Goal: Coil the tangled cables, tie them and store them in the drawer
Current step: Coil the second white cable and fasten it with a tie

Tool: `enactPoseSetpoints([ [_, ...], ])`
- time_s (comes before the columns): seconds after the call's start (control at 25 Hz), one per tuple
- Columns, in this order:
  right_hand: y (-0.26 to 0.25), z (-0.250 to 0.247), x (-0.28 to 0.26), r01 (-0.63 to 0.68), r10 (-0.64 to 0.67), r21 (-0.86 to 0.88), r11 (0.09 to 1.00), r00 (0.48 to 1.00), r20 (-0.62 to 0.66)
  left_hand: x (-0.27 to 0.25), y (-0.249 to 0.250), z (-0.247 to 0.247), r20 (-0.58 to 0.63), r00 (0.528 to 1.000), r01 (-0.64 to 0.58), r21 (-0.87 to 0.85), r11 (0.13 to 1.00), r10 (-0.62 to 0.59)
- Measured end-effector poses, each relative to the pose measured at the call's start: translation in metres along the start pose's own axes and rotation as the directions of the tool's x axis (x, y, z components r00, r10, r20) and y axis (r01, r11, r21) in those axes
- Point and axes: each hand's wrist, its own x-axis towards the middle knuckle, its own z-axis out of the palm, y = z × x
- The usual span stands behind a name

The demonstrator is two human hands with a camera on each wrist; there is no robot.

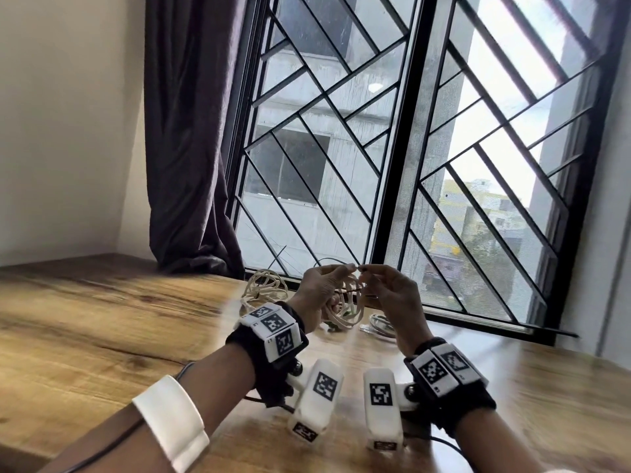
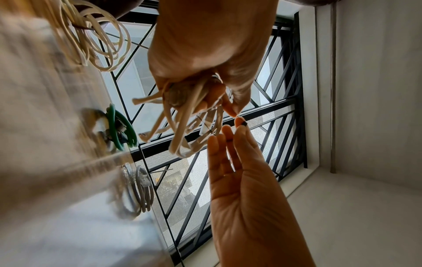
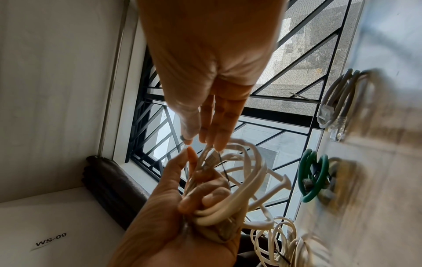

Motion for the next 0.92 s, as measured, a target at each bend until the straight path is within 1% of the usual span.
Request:
enactPoseSetpoints([
  [0.16, -0.0024, 0.0017, -0.0019, 0.015, -0.015, 0.015, 1.0, 1.0, -0.028, 0.0006, 0.0003, 0.0001, 0.005, 0.999, 0.037, 0.002, 0.999, -0.037],
  [0.44, 0.0008, 0.0028, -0.0006, 0.018, -0.017, 0.064, 0.998, 1.0, -0.02, -0.0007, 0.0056, 0.0009, -0.015, 0.993, 0.113, -0.011, 0.993, -0.114],
  [0.68, 0.0007, 0.0028, -0.0016, 0.013, -0.013, 0.076, 0.997, 1.0, 0.0, 0.0004, 0.0055, 0.0006, -0.008, 0.991, 0.13, 0.025, 0.991, -0.13],
  [0.92, -0.0014, 0.0035, -0.0023, 0.009, -0.007, 0.11, 0.994, 1.0, -0.014, -0.0005, 0.0059, 0.0, -0.018, 0.991, 0.131, 0.014, 0.991, -0.131],
])
